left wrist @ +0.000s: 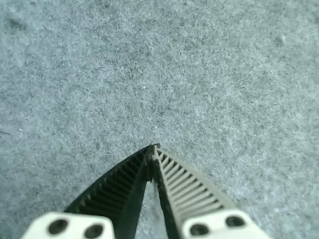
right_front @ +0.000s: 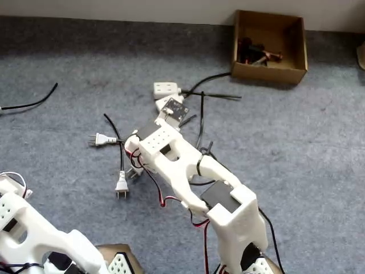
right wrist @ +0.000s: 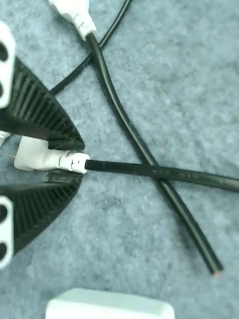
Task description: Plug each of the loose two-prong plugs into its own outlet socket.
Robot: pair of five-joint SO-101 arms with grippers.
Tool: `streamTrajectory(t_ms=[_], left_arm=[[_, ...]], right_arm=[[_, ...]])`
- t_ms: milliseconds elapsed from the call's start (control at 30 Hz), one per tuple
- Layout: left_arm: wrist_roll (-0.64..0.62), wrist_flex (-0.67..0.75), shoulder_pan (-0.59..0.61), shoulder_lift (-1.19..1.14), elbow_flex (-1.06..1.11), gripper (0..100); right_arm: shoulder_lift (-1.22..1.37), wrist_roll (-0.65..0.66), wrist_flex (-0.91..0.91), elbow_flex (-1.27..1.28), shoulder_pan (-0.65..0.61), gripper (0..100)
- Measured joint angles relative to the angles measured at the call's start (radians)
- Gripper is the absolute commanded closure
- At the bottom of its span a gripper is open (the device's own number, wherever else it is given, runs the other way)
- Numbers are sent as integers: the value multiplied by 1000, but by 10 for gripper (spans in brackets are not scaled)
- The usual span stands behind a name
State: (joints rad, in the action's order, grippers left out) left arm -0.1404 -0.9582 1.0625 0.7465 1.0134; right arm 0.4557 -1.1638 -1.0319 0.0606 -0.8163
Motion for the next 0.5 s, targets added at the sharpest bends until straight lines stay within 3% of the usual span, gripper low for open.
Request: streamTrajectory(t_ms=[133, 333, 500], left_arm=[[0, 0, 0, 0, 0, 993], [0, 0, 0, 0, 0, 993], [0, 0, 0, 0, 0, 993]], right_arm=[[0, 129, -6, 0, 0, 954], [3, 358, -18, 0, 3, 950], [3, 457, -18, 0, 6, 950]])
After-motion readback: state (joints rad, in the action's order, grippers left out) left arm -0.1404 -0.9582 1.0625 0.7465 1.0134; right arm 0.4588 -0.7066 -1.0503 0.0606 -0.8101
